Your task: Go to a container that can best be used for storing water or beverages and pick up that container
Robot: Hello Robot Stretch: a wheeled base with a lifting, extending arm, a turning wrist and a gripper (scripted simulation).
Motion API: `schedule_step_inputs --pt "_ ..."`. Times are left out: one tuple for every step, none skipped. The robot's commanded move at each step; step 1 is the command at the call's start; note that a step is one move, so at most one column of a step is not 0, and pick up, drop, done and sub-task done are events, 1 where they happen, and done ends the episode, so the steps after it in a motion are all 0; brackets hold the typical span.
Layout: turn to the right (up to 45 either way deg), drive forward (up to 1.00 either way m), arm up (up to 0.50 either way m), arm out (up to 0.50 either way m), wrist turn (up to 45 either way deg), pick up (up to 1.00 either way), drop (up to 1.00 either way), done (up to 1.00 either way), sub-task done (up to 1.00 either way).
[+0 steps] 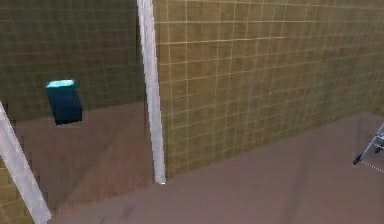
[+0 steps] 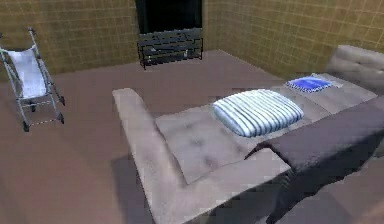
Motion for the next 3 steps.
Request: schedule_step_inputs --pt "0.0 0.15 0.0 0.0 0.0 0.0 0.0 0.0 0.0" --pt "-33.0 0.0 0.0 0.0 0.0 0.0 0.0 0.0 0.0" --pt "0.0 1.0 0.0 0.0 0.0 0.0 0.0 0.0 0.0"
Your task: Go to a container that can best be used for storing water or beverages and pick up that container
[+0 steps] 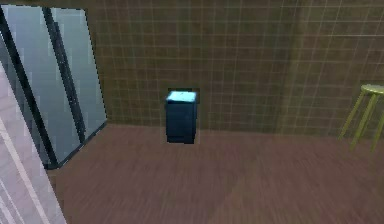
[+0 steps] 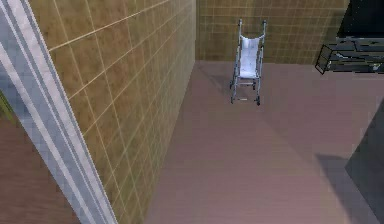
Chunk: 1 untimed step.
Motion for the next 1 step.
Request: schedule_step_inputs --pt "-6.0 0.0 0.0 0.0 0.0 0.0 0.0 0.0 0.0"
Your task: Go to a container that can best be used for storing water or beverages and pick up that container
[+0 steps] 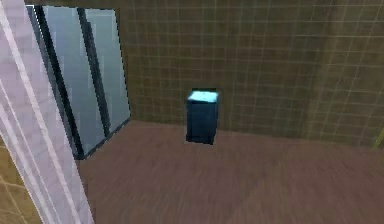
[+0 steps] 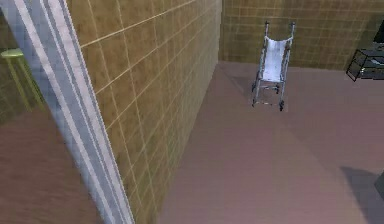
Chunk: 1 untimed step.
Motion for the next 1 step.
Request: schedule_step_inputs --pt "0.0 0.35 0.0 0.0 0.0 0.0 0.0 0.0 0.0"
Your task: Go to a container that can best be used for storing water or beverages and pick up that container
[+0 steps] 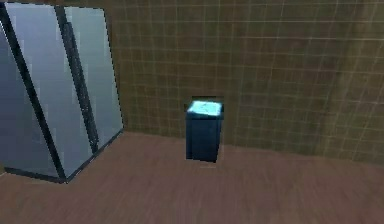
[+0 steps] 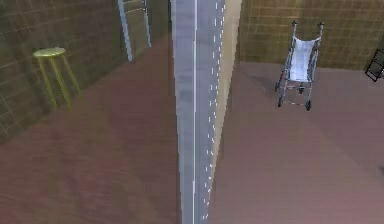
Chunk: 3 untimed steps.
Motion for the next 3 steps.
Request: schedule_step_inputs --pt "45.0 0.0 0.0 0.0 0.0 0.0 0.0 0.0 0.0" --pt "24.0 0.0 0.0 0.0 0.0 0.0 0.0 0.0 0.0" --pt "0.0 0.3 0.0 0.0 0.0 0.0 0.0 0.0 0.0"
